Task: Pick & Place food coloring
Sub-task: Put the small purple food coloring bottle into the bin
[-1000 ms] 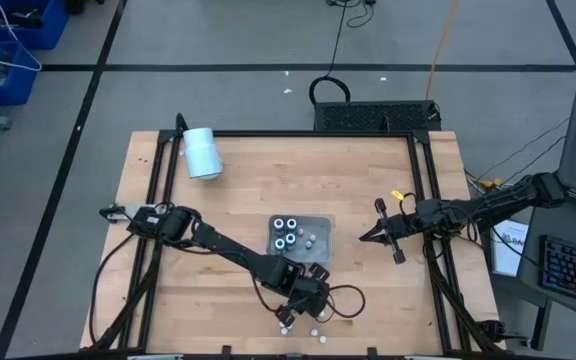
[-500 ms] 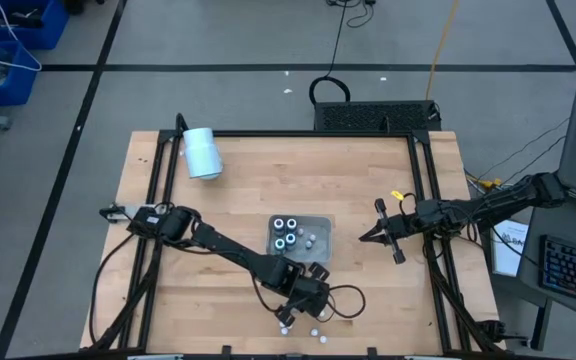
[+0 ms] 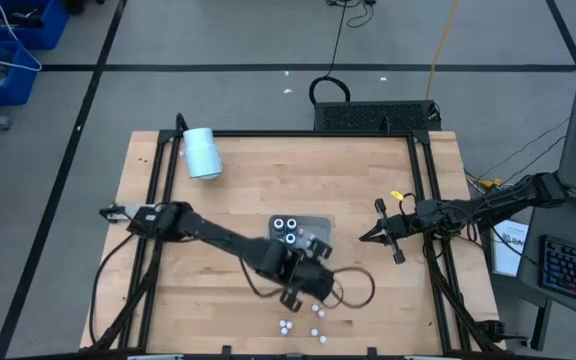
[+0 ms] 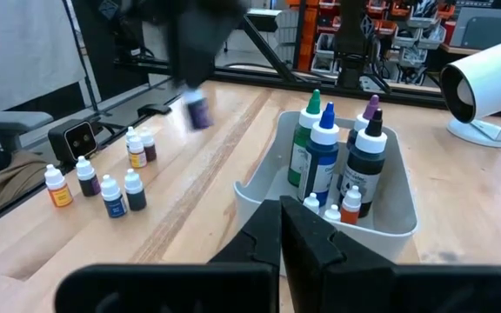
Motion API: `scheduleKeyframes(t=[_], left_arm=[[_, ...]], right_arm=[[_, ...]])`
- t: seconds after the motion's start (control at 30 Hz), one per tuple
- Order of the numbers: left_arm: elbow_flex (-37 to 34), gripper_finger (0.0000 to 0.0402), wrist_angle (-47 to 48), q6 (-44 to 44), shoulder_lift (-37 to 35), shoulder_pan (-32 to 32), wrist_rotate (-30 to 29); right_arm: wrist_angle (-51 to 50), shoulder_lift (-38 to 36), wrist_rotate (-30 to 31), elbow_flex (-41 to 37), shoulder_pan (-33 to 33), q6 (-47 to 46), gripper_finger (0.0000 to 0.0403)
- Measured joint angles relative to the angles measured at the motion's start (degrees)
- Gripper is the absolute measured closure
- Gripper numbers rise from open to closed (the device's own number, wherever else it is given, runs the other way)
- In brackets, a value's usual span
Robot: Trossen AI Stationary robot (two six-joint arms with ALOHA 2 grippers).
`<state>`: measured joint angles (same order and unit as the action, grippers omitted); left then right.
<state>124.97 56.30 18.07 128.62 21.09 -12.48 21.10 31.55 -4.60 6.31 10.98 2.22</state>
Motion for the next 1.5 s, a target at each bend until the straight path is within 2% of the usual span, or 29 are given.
scheduleKeyframes(t=[0.2, 0.5, 0.63, 1.2, 1.5], left_arm=[[-0.1, 0.0345, 2.9, -2.4, -0.5, -4.6, -0.6], [-6.0, 0.0341, -2.3, -3.5, -0.5, -9.3, 2.3], [-7.8, 0.0339, -4.1, -3.6, -0.5, -10.0, 3.9], [-18.0, 0.0337, -14.6, -3.8, -0.5, -10.7, 4.0], [-20.6, 0.0337, -17.5, -4.8, -0.4, -11.3, 5.2]], right_arm=[[-0.2, 0.0, 0.0, 0.0, 0.0, 0.0, 0.0403], [-0.1, 0.0, 0.0, 0.0, 0.0, 0.2, 0.0403], [-0.1, 0.0, 0.0, 0.0, 0.0, 0.6, 0.0403], [0.0, 0.0, 0.0, 0.0, 0.0, 0.6, 0.0403], [0.0, 0.0, 0.0, 0.0, 0.0, 0.6, 0.0403]])
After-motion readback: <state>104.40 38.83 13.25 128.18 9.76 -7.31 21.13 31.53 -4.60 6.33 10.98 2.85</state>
